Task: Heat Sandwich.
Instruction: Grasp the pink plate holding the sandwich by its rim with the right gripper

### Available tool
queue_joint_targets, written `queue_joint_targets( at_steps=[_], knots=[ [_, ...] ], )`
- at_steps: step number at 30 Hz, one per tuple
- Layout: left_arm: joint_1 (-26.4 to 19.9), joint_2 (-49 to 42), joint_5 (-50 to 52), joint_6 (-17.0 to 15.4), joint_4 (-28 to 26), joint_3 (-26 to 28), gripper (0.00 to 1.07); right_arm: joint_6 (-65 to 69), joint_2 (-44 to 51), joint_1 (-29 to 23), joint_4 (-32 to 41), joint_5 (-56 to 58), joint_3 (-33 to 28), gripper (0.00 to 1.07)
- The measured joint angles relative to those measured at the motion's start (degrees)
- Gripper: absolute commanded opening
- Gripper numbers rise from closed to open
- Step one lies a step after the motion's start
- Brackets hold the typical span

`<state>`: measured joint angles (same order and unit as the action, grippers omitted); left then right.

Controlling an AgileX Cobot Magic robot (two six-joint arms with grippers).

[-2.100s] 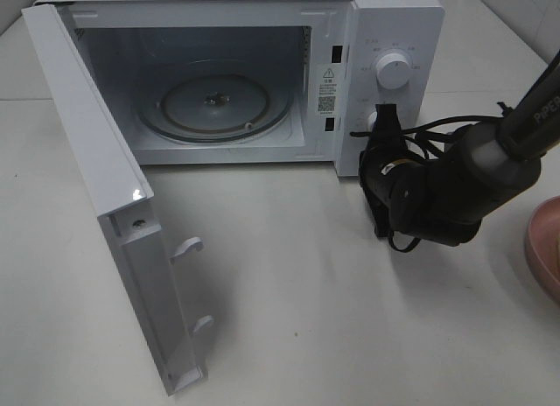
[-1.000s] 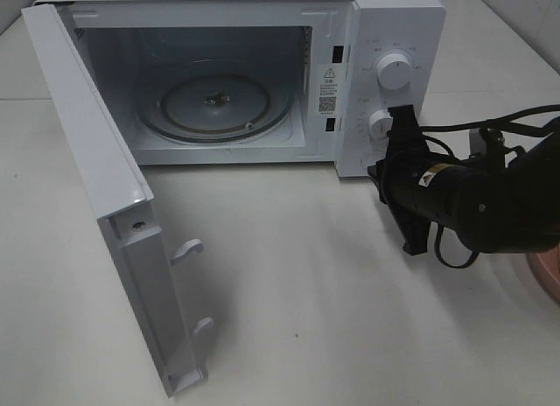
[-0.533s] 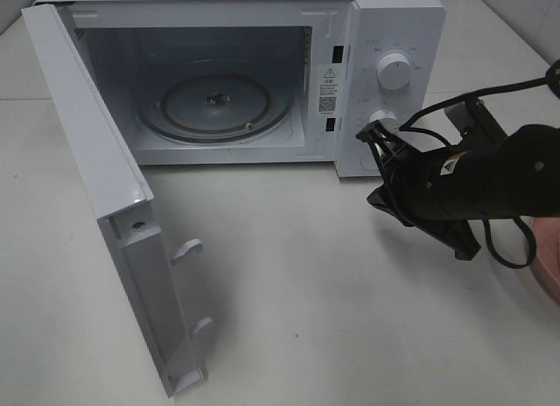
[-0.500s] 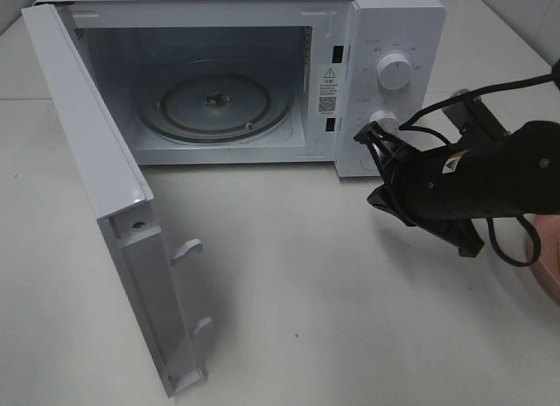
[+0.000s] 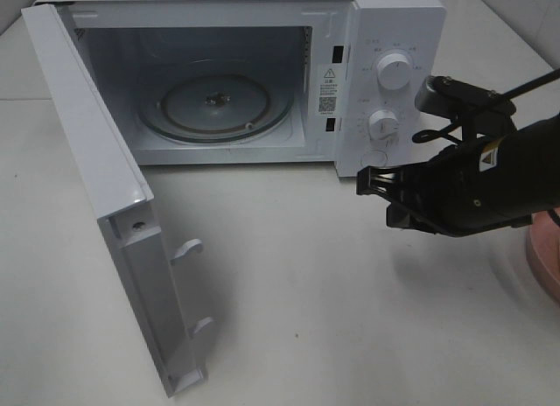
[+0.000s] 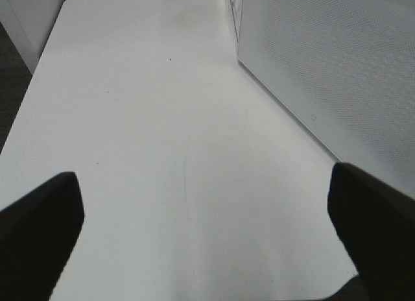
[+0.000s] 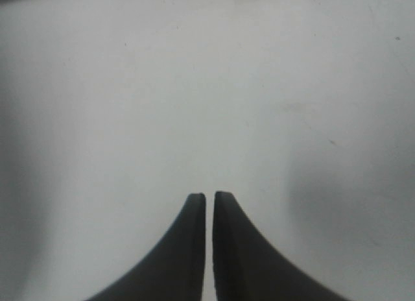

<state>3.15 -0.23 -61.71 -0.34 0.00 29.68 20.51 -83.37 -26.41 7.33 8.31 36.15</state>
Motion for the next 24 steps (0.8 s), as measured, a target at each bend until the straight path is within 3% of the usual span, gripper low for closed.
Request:
queue_joint_targets(
  at_steps=[11, 14, 15, 18, 19, 21, 23, 24],
  knots=[
    [0.0, 0.0, 0.0, 0.0, 0.0, 0.0, 0.98, -2.8, 5.8, 5.6, -6.2, 16.7, 0.0, 0.18],
    [0.0, 0.0, 0.0, 0.0, 0.0, 0.0, 0.98, -5.0, 6.7, 8.3, -6.7, 20.3, 0.0, 0.34],
    [0.0, 0.0, 0.0, 0.0, 0.0, 0.0, 0.98, -5.0, 6.7, 8.3, -6.7, 20.3, 0.0, 0.34],
    [0.0, 0.0, 0.0, 0.0, 0.0, 0.0, 0.98, -5.6, 7.0, 11.1, -7.3, 22.7, 0.1, 0.54],
    [0.0, 0.0, 0.0, 0.0, 0.0, 0.0, 0.98, -5.6, 7.0, 11.1, -7.3, 22.7, 0.1, 0.54],
    [0.0, 0.0, 0.0, 0.0, 0.0, 0.0, 0.98, -5.6, 7.0, 12.3, -8.7, 23.7, 0.4, 0.64],
    [0.0, 0.0, 0.0, 0.0, 0.0, 0.0, 0.98, -5.6, 7.0, 13.2, -11.4, 25.0, 1.4, 0.80],
    [0.0, 0.0, 0.0, 0.0, 0.0, 0.0, 0.98, -5.6, 7.0, 13.2, -11.4, 25.0, 1.4, 0.80]
  ],
)
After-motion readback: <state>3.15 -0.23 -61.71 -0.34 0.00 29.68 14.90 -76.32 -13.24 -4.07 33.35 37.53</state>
